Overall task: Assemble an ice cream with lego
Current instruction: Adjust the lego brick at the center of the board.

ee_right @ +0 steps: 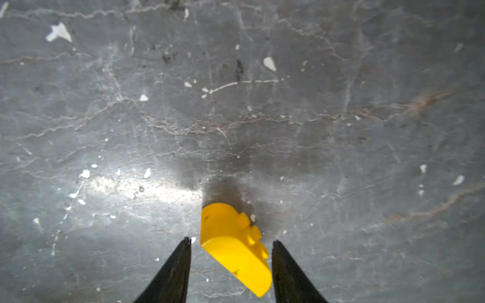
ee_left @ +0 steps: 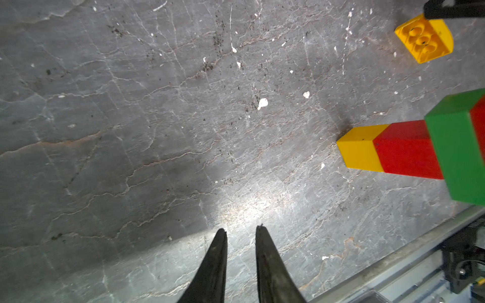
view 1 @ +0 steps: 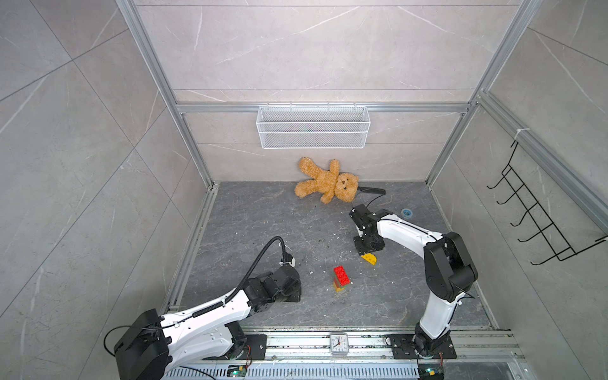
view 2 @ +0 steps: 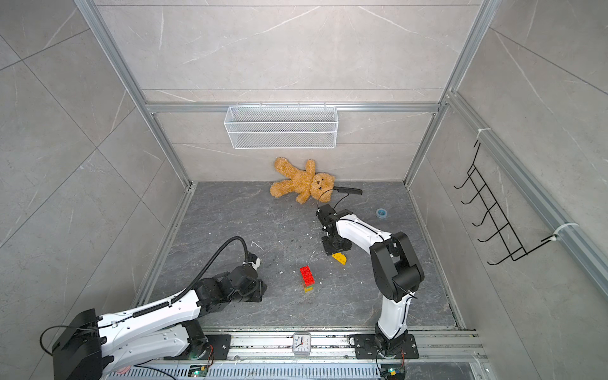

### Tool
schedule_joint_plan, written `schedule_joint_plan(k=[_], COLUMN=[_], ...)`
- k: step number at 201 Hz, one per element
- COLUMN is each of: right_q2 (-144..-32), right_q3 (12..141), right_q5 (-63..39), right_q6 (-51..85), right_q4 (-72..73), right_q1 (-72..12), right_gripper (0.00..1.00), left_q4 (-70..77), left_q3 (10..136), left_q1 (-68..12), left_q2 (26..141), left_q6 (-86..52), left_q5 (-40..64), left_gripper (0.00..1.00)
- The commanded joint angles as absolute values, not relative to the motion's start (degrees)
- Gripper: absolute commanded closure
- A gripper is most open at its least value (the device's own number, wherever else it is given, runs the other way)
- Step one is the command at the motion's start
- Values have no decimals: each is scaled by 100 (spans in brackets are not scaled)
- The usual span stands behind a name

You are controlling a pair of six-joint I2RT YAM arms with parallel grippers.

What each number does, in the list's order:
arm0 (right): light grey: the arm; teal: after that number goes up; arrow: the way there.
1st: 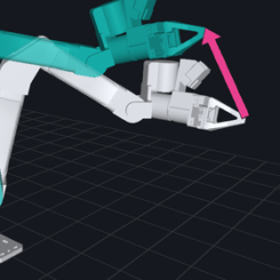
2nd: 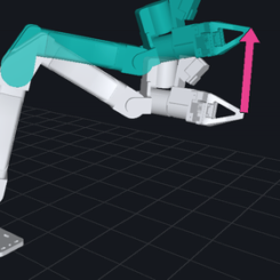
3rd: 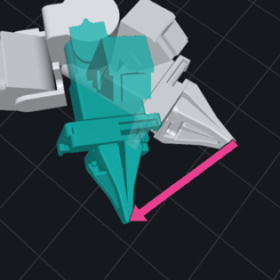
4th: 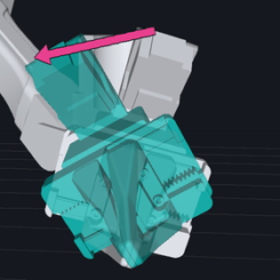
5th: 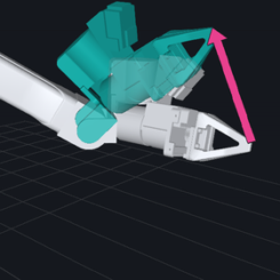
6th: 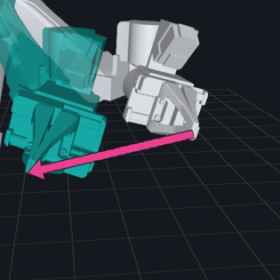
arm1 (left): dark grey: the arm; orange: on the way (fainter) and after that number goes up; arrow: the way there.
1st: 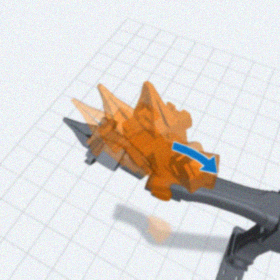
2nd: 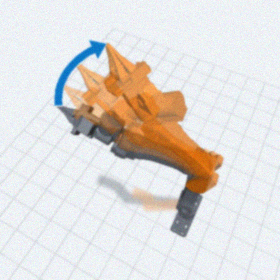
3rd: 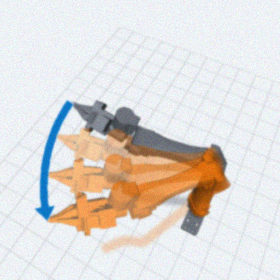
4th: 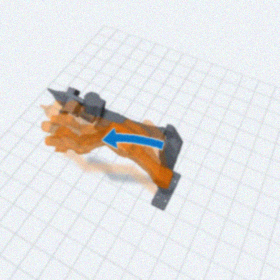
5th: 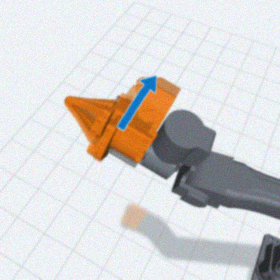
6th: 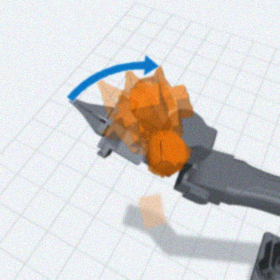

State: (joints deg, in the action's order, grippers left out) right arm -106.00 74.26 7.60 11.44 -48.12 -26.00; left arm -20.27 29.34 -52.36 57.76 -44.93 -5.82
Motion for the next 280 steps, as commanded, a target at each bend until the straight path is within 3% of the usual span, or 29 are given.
schedule_joint_plan(k=[1, 31, 65, 166, 197, 228, 280], right_q2=[-10439, -10155, -10027, -9709, -9705, -10742, -11607], right_q3=[7056, 6686, 6396, 6127, 6428, 7368, 7540], right_q5=[293, 203, 186, 799, 2405, 4359, 4647], right_q6=[811, 837, 983, 1245, 1607, 2314, 2528], right_q4=[-4638, -4412, -4113, -3755, -4301, -5977, -6116], right_q1=[-2364, -2317, -2292, -2301, -2617, -2938, -2990], right_gripper=[49, 49, 48, 75, 80, 78, 75], left_q4=[-1759, -1798, -2152, -2040, -2027, -1979, -1665], left_q3=[3099, 3086, 3367, 3455, 3404, 3347, 3080], left_q1=[-4580, -3547, -3338, -3331, -3335, -3333, -3332], left_q2=[5348, 5042, 5109, 5329, 5317, 5278, 5212], left_q6=[-4338, -4161, -3886, -3858, -3867, -3893, -4008], left_q5=[336, 1327, 1460, 1512, 1466, 1466, 1667], left_gripper=[70, 60, 55, 53, 53, 53, 53])
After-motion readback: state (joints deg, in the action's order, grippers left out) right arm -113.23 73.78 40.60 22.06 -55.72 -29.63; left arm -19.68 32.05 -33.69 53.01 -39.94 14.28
